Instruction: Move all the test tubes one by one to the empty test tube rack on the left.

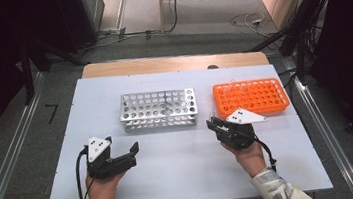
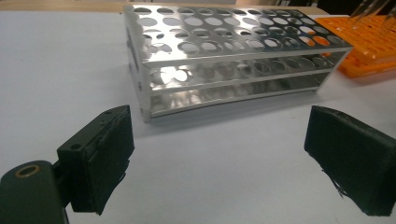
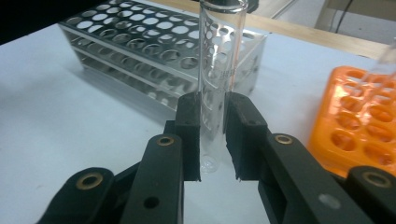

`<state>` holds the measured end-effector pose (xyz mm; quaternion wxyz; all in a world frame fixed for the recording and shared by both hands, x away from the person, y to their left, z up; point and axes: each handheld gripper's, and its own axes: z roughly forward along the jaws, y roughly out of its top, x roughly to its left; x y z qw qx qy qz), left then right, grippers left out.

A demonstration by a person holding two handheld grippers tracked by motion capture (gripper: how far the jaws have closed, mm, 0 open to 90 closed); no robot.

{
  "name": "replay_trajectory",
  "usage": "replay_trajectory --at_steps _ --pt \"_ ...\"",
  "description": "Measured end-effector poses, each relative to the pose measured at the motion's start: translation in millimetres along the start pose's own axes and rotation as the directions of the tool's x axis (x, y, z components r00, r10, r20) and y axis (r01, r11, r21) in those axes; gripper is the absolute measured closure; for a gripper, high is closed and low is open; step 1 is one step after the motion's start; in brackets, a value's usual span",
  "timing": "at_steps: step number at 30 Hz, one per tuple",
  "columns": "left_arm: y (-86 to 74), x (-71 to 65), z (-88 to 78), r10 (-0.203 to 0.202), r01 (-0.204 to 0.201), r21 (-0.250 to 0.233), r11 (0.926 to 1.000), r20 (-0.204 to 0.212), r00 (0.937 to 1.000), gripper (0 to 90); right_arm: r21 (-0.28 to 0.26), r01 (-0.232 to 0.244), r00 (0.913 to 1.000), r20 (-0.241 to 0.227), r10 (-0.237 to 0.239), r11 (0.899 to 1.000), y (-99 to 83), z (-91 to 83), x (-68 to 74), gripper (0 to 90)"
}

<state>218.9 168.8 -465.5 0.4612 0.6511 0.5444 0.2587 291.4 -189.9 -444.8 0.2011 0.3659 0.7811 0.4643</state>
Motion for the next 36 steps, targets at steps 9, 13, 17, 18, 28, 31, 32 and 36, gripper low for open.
replay_trajectory --at_steps 9,13,17,18,28,31,32,36 --pt "4.4 -14.5 8.0 0.022 -0.022 -0.002 0.9998 0.029 0.9993 10.2 0.024 0.029 0.9987 -0.043 -0.028 0.999 -2.1 14.2 16.6 73.4" --pt "7.8 -18.4 10.9 0.025 -0.025 -0.011 0.9996 0.033 0.9991 10.2 0.033 0.040 0.9977 -0.056 -0.039 0.999 -2.5 19.1 21.7 73.4" --pt "10.8 -24.5 15.1 0.035 -0.035 -0.014 0.9993 0.040 0.9986 10.2 0.042 0.053 0.9962 -0.072 -0.050 0.998 -2.5 25.8 29.4 73.4" --pt "11.1 -26.4 16.4 0.038 -0.037 -0.014 0.9992 0.044 0.9983 10.2 0.042 0.056 0.9958 -0.075 -0.053 0.998 -2.6 27.2 30.7 73.4" --pt "17.5 -42.9 20.8 0.070 -0.068 -0.030 0.9973 0.075 0.9947 10.2 0.055 0.072 0.9929 -0.099 -0.066 0.996 -2.7 35.2 39.1 73.4" --pt "19.3 -47.7 20.9 0.082 -0.079 -0.040 0.9961 0.094 0.9922 11.8 0.061 0.082 0.9909 -0.112 -0.075 0.995 -2.5 38.8 45.0 73.4" --pt "19.3 -47.7 20.9 0.082 -0.079 -0.040 0.9961 0.094 0.9922 12.7 0.061 0.082 0.9909 -0.112 -0.075 0.995 -2.5 38.8 45.0 73.4" --pt "21.2 -52.4 21.7 0.085 -0.080 -0.046 0.9958 0.123 0.9887 16.8 0.062 0.096 0.9877 -0.130 -0.088 0.993 -1.4 43.6 52.9 73.4"
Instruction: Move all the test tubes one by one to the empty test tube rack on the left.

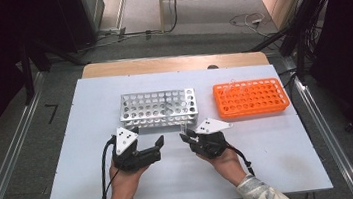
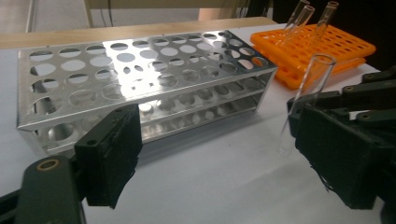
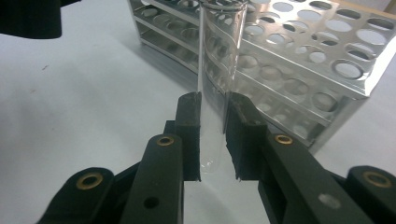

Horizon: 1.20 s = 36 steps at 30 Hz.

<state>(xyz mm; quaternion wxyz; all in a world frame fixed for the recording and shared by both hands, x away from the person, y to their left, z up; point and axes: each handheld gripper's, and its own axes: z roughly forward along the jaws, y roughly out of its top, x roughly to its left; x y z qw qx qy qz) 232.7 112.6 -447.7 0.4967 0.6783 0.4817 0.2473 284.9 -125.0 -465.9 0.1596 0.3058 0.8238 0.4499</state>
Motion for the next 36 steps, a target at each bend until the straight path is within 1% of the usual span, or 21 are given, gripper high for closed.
replay_trajectory --at_steps 2,3,4,5,6,9,10,12,14,16,18,19,21,24,26,28,30,36 --pt "1.2 -3.1 0.8 0.014 -0.014 -0.007 0.9999 0.013 0.9998 18.2 0.001 0.008 1.0000 -0.005 -0.008 1.000 0.8 0.8 1.0 73.4" --pt "2.0 -5.1 1.2 0.021 -0.021 -0.009 0.9997 0.022 0.9995 21.8 0.002 0.014 0.9998 -0.015 -0.014 1.000 2.2 2.4 4.0 73.4" --pt "3.4 -9.6 2.7 0.036 -0.036 -0.017 0.9992 0.037 0.9987 23.5 0.002 0.017 0.9997 -0.018 -0.017 1.000 2.7 3.3 5.4 73.4" --pt "3.4 -9.6 2.7 0.036 -0.036 -0.017 0.9992 0.037 0.9987 25.1 0.002 0.017 0.9997 -0.018 -0.017 1.000 2.7 3.3 5.4 73.4" --pt "4.1 -12.1 3.7 0.043 -0.042 -0.018 0.9990 0.047 0.9980 27.1 0.004 0.021 0.9994 -0.028 -0.021 1.000 3.4 4.8 7.8 73.4" --pt "5.1 -18.9 7.1 0.064 -0.063 -0.019 0.9978 0.076 0.9950 35.2 0.007 0.027 0.9988 -0.042 -0.026 1.000 4.3 5.8 11.2 73.4" --pt "5.4 -21.2 8.5 0.069 -0.067 -0.021 0.9975 0.082 0.9942 35.2 0.007 0.027 0.9988 -0.042 -0.026 1.000 4.3 5.8 11.2 73.4" --pt "6.2 -24.3 10.7 0.083 -0.082 -0.022 0.9964 0.095 0.9920 39.0 0.005 0.036 0.9979 -0.055 -0.036 0.999 4.8 6.1 13.4 73.4" --pt "6.7 -26.9 12.8 0.090 -0.088 -0.017 0.9960 0.104 0.9905 44.6 0.002 0.042 0.9967 -0.070 -0.042 0.999 5.5 5.7 16.6 73.4" --pt "6.8 -29.7 15.6 0.095 -0.094 -0.011 0.9955 0.118 0.9884 47.7 0.001 0.039 0.9959 -0.082 -0.038 0.999 6.1 5.1 17.8 73.4" --pt "6.8 -30.5 16.5 0.095 -0.094 -0.010 0.9955 0.125 0.9876 49.2 0.001 0.038 0.9956 -0.086 -0.038 0.999 6.3 5.0 18.3 73.4" --pt "7.3 -31.6 17.6 0.101 -0.101 -0.008 0.9948 0.130 0.9863 52.1 0.001 0.037 0.9950 -0.093 -0.037 0.999 6.7 4.8 19.2 73.4" --pt "7.8 -32.2 18.3 0.098 -0.097 -0.012 0.9952 0.138 0.9855 55.4 0.003 0.036 0.9941 -0.102 -0.035 0.999 7.0 5.0 20.8 73.4" --pt "8.6 -31.2 18.8 0.098 -0.097 -0.013 0.9952 0.148 0.9841 62.6 0.006 0.049 0.9930 -0.108 -0.049 0.999 6.5 6.2 22.8 73.4" --pt "8.6 -31.2 19.0 0.098 -0.098 -0.012 0.9951 0.149 0.9840 66.5 0.006 0.049 0.9928 -0.110 -0.048 0.999 6.5 6.6 23.6 73.4" --pt "8.7 -31.2 19.3 0.100 -0.100 -0.012 0.9950 0.149 0.9837 67.6 0.006 0.051 0.9925 -0.111 -0.050 0.999 6.6 6.5 24.0 73.4" --pt "8.7 -31.8 19.5 0.104 -0.103 -0.014 0.9946 0.148 0.9835 73.0 0.005 0.049 0.9924 -0.113 -0.048 0.999 6.7 6.3 24.2 73.4" --pt "9.7 -33.0 20.4 0.110 -0.110 -0.010 0.9939 0.150 0.9826 74.8 0.007 0.046 0.9927 -0.112 -0.045 0.999 6.7 6.0 23.5 73.1"
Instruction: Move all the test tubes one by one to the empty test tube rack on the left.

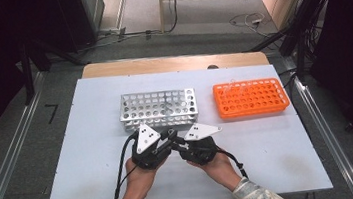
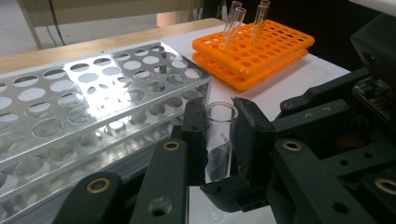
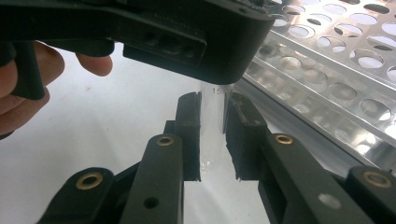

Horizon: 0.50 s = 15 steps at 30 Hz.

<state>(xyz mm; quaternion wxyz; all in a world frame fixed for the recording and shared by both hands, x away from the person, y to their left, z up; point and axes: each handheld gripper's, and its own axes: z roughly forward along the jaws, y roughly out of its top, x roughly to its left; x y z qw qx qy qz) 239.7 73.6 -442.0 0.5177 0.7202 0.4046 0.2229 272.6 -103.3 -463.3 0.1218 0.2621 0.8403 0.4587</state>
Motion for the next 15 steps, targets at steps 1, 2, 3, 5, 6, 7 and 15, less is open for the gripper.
replay_trajectory --at_steps 1,2,3,5,6,7,15 --pt "0.3 0.0 0.2 0.002 -0.002 0.001 1.0000 0.001 1.0000 74.9 0.001 -0.001 1.0000 -0.004 0.001 1.000 0.0 -0.2 -0.4 72.6" --pt "1.0 -0.1 0.5 0.002 -0.002 0.005 1.0000 0.000 1.0000 75.0 0.000 -0.002 1.0000 -0.005 0.002 1.000 0.0 -0.3 -0.7 71.2" --pt "1.0 -0.1 0.5 0.002 -0.002 0.005 1.0000 0.000 1.0000 75.0 -0.001 -0.004 0.9999 -0.009 0.004 1.000 0.1 -0.6 -0.9 65.6" --pt "2.1 1.3 0.4 -0.001 0.001 0.004 1.0000 0.000 1.0000 75.1 0.003 -0.013 0.9993 -0.036 0.013 1.000 0.4 -0.5 -2.2 55.2" --pt "2.7 2.5 0.2 -0.004 0.004 0.002 1.0000 -0.003 1.0000 75.1 0.003 -0.013 0.9993 -0.036 0.013 1.000 0.4 -0.5 -2.2 55.2" --pt "3.9 4.4 -0.5 -0.004 0.004 0.003 1.0000 -0.006 1.0000 75.0 0.000 -0.018 0.9990 -0.041 0.018 1.000 0.4 -1.1 -3.3 49.2" --pt "18.9 31.5 -11.1 -0.061 0.058 -0.044 0.9973 -0.075 0.9953 75.1 0.013 -0.064 0.9977 -0.021 0.064 0.998 0.7 -3.2 -10.9 36.0"
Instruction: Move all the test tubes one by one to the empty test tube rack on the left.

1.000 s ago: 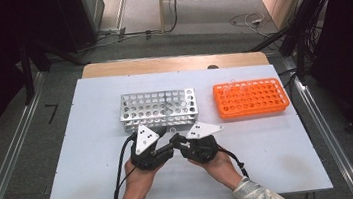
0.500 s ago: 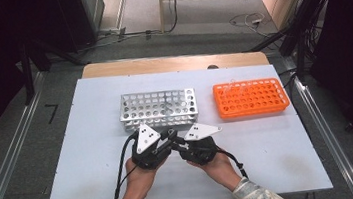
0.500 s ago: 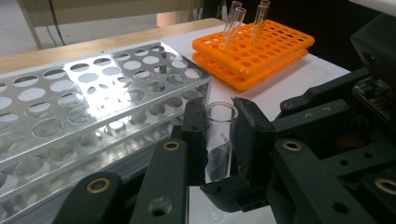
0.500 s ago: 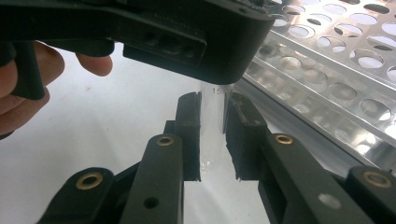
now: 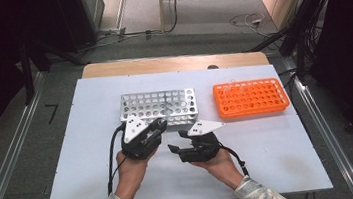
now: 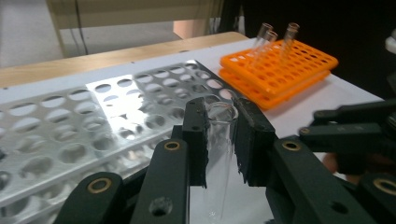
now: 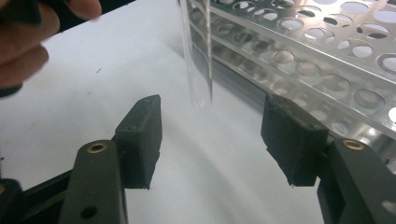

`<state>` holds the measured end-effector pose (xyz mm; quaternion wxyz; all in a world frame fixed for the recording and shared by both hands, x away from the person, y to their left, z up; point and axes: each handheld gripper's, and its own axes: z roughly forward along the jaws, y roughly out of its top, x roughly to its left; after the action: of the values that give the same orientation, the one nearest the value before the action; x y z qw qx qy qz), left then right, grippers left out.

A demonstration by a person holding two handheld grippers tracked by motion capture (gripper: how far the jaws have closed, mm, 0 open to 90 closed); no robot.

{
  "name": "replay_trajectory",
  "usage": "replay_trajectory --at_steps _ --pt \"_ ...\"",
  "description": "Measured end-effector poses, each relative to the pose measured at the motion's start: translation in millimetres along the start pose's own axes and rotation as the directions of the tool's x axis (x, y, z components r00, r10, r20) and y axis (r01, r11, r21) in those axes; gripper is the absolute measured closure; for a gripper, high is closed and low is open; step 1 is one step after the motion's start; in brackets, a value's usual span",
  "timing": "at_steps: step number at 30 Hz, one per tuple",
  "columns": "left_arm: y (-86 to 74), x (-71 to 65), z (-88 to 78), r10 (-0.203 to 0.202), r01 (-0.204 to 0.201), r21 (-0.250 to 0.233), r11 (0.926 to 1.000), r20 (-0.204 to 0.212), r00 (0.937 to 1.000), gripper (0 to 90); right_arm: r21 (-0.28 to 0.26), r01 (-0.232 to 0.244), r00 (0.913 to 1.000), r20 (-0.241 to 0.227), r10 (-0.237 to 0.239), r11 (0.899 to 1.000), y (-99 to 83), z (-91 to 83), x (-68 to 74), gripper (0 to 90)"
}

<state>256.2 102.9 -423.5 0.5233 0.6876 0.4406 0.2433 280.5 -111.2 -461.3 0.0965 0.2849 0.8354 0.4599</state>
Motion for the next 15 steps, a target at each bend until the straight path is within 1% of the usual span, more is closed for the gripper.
replay_trajectory --at_steps 3,4,5,6,9,15 --pt "2.5 6.3 -1.6 -0.013 0.012 -0.011 0.9999 -0.016 0.9998 75.1 0.003 -0.001 1.0000 0.004 0.001 1.000 0.0 -0.5 -0.6 35.0" --pt "4.9 12.6 -3.2 -0.023 0.023 -0.016 0.9996 -0.030 0.9993 75.1 0.003 0.000 1.0000 0.008 0.000 1.000 -0.1 -0.9 -1.1 34.4" --pt "4.9 12.6 -3.2 -0.023 0.023 -0.016 0.9996 -0.030 0.9993 75.1 0.004 -0.001 1.0000 0.008 0.001 1.000 0.0 -0.8 -1.4 34.4" --pt "6.2 15.6 -4.0 -0.029 0.028 -0.018 0.9995 -0.037 0.9989 75.1 0.004 -0.001 1.0000 0.008 0.001 1.000 0.0 -0.8 -1.4 34.4" --pt "10.5 25.0 -7.1 -0.052 0.050 -0.028 0.9983 -0.055 0.9972 75.1 0.007 -0.001 0.9999 0.012 0.001 1.000 0.0 -1.3 -2.2 34.4" --pt "20.2 40.4 -15.0 -0.075 0.069 -0.063 0.9956 -0.101 0.9921 75.1 0.008 0.000 0.9999 0.015 0.000 1.000 -0.4 -2.0 -3.2 34.4"
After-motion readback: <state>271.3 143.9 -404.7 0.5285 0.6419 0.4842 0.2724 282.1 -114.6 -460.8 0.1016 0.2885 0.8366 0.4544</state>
